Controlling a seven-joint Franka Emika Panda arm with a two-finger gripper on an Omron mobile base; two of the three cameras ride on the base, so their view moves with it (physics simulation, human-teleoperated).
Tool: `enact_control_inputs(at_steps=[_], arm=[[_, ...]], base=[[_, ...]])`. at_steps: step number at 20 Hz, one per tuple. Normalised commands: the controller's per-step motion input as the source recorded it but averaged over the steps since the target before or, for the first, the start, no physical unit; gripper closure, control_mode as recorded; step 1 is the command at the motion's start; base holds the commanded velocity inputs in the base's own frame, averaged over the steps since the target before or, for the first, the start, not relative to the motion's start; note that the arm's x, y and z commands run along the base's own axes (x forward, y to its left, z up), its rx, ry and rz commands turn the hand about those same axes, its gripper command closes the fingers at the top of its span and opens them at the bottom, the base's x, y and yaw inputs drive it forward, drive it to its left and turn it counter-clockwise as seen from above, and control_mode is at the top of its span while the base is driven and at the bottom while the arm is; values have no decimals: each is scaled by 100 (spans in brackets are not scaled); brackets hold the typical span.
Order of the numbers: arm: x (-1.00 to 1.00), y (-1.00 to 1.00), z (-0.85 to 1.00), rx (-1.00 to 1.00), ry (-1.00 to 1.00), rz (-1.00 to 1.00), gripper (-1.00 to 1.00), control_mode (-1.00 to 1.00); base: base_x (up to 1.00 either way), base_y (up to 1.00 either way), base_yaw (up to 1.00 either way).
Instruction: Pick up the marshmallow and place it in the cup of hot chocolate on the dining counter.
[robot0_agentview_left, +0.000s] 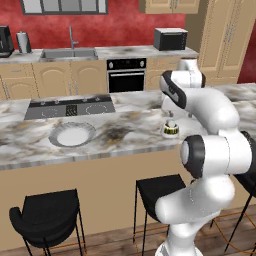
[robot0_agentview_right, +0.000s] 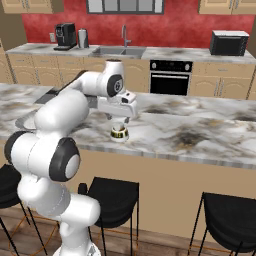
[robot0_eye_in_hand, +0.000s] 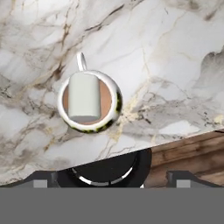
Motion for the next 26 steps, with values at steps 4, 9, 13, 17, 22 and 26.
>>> enact_control_inputs(at_steps=[4, 9, 13, 17, 22, 26], arm=[[-30, 1, 46, 0, -14, 0, -100, -100], [-27, 7, 34, 0, 1, 0, -100, -100], [-49, 23, 0, 0, 0, 0, -100, -100], [-32, 26, 0, 0, 0, 1, -100, -100], [-4, 6, 7, 0, 0, 3, -100, -100], [-26, -4, 0, 0, -4, 0, -100, -100]], base=[[0, 0, 0], [0, 0, 0], [0, 0, 0], [0, 0, 0], [0, 0, 0], [0, 0, 0]])
